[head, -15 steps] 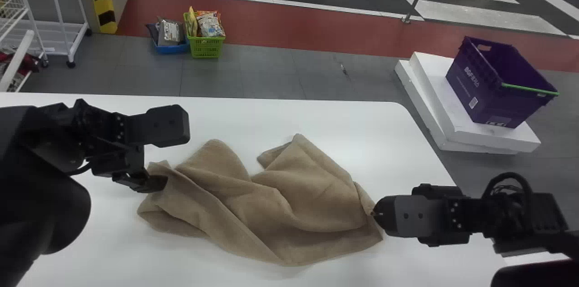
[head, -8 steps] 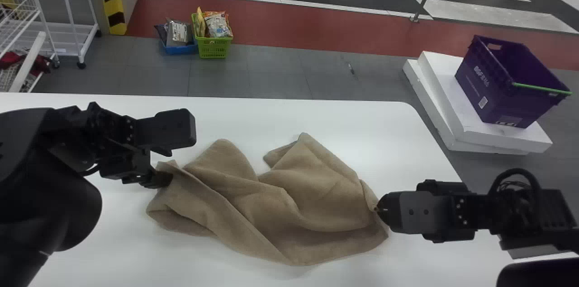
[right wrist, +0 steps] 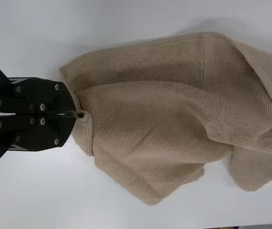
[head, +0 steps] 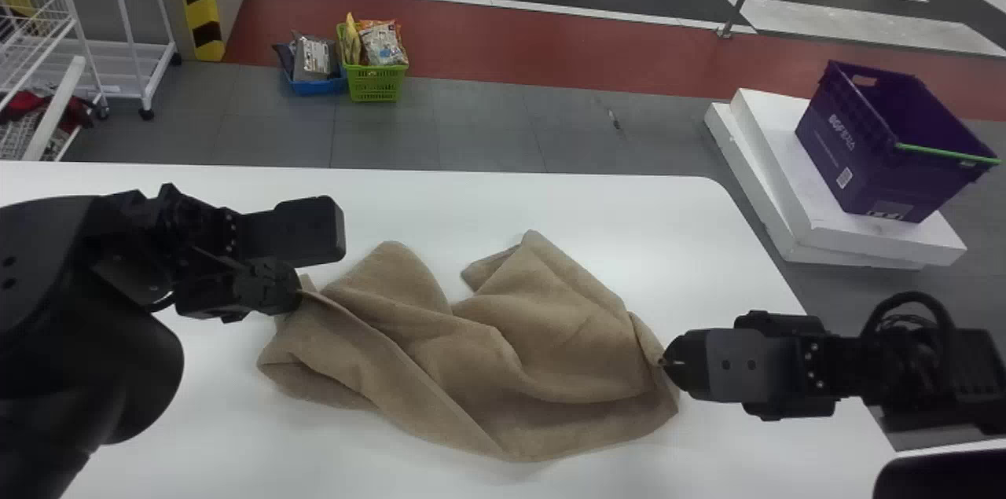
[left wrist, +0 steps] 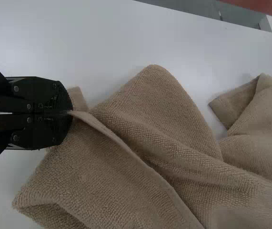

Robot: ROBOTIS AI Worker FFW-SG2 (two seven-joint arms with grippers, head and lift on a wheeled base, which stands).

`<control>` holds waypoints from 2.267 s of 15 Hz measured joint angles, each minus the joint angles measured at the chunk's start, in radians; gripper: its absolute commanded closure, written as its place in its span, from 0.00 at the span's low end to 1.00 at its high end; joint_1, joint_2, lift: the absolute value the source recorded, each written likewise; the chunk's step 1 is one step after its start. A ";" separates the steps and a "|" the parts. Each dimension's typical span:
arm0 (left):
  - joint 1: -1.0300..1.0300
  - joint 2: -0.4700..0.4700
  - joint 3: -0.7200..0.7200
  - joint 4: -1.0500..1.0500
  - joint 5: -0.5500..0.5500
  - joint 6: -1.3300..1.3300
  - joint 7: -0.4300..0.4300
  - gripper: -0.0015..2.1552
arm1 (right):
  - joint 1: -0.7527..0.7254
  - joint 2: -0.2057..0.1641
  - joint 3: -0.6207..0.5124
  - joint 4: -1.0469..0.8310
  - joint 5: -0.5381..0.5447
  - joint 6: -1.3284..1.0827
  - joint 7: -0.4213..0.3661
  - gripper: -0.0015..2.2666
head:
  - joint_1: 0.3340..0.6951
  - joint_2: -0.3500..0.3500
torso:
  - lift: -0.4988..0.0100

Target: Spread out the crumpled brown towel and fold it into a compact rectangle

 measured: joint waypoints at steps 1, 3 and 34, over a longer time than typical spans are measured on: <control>0.009 0.002 0.013 -0.024 0.001 0.003 0.001 0.83 | -0.003 0.004 -0.023 -0.003 -0.036 -0.001 0.000 0.51 | 1.00 0.15 | 0.73; 0.037 0.012 0.061 -0.100 0.014 0.016 0.003 0.83 | -0.018 0.014 -0.081 -0.015 -0.130 -0.003 0.000 0.51 | 1.00 0.16 | 0.73; -0.222 0.076 0.459 -0.166 0.280 0.512 0.337 0.83 | -0.752 0.008 -0.023 0.387 -0.476 0.345 -0.252 0.48 | 0.21 0.54 | 0.73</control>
